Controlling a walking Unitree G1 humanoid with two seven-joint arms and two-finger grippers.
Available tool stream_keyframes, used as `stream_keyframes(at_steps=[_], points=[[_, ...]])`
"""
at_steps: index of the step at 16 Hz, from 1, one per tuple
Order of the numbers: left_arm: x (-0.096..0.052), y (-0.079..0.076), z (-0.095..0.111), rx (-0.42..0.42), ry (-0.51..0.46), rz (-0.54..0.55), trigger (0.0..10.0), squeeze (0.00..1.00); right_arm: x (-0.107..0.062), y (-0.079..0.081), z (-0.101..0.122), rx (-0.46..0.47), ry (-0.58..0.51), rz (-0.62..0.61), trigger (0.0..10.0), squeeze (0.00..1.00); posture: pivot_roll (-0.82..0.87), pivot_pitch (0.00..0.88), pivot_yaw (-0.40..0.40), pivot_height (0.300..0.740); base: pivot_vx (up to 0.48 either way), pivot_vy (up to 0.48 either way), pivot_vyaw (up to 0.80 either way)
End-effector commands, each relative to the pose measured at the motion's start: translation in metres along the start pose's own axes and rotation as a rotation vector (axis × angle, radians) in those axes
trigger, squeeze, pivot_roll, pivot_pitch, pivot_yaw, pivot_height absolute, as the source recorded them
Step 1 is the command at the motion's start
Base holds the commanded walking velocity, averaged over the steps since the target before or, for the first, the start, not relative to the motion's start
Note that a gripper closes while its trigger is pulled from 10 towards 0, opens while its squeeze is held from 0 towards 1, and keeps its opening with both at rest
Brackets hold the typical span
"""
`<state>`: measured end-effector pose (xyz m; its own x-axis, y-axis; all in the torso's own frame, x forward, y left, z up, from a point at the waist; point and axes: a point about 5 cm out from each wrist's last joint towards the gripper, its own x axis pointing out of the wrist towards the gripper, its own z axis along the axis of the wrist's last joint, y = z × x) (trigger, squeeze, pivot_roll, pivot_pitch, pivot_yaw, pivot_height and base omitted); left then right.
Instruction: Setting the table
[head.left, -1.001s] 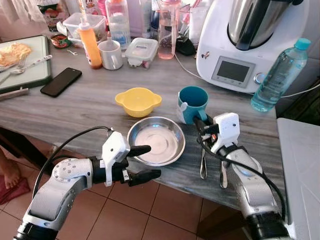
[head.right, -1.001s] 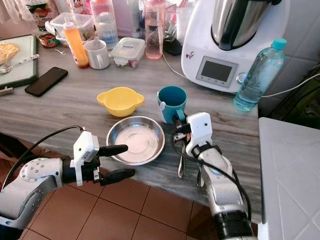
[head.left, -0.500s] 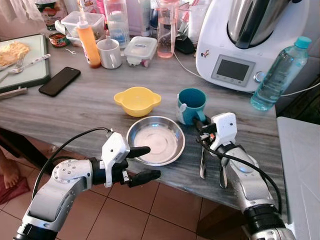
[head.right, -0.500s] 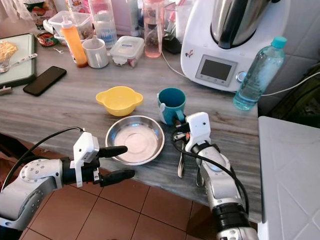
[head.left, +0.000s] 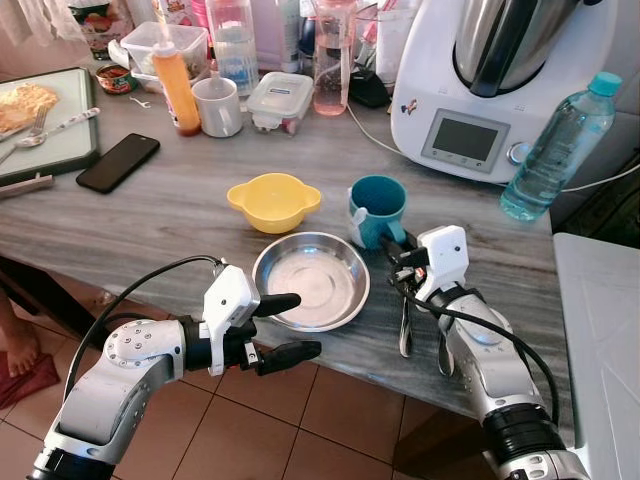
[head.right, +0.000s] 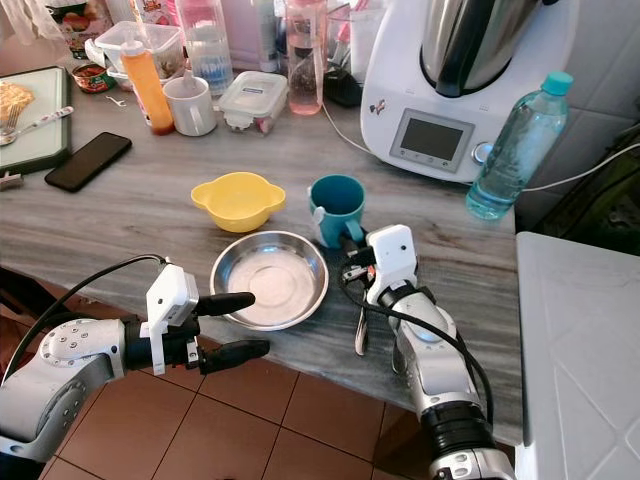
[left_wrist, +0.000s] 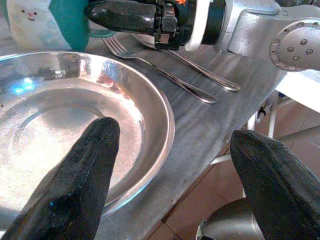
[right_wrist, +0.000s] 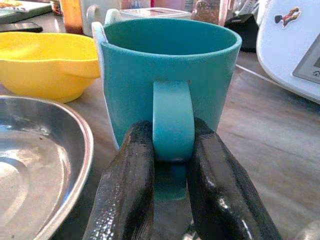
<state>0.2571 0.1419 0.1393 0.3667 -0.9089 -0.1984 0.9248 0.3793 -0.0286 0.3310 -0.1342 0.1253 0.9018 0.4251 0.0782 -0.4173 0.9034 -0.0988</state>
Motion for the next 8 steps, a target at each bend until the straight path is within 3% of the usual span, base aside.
stream_keyframes(at_steps=[1, 4, 5, 8], points=[[-0.0003, -0.0028, -0.0006, 0.012, 0.016, -0.002, 10.0, 0.00, 0.0019, 0.0031, -0.0003, 0.002, -0.005, 0.020, 10.0, 0.38, 0.17, 0.147, -0.010, 0.740, 0.000, 0.000, 0.00], [-0.0009, -0.0037, -0.0016, 0.010, 0.018, -0.002, 10.0, 0.00, 0.0023, 0.0049, -0.0011, -0.004, -0.007, 0.030, 10.0, 0.38, 0.17, 0.144, -0.010, 0.740, 0.000, 0.000, 0.00], [-0.0009, -0.0042, -0.0014, 0.011, 0.017, -0.003, 10.0, 0.00, 0.0028, 0.0024, 0.0005, -0.012, -0.014, 0.018, 10.0, 1.00, 0.17, 0.144, -0.010, 0.740, 0.000, 0.000, 0.00], [-0.0008, -0.0045, -0.0023, 0.009, 0.017, -0.002, 10.0, 0.00, 0.0025, -0.0002, 0.0021, -0.023, -0.022, 0.009, 10.0, 1.00, 0.17, 0.144, -0.010, 0.740, 0.000, 0.000, 0.00]])
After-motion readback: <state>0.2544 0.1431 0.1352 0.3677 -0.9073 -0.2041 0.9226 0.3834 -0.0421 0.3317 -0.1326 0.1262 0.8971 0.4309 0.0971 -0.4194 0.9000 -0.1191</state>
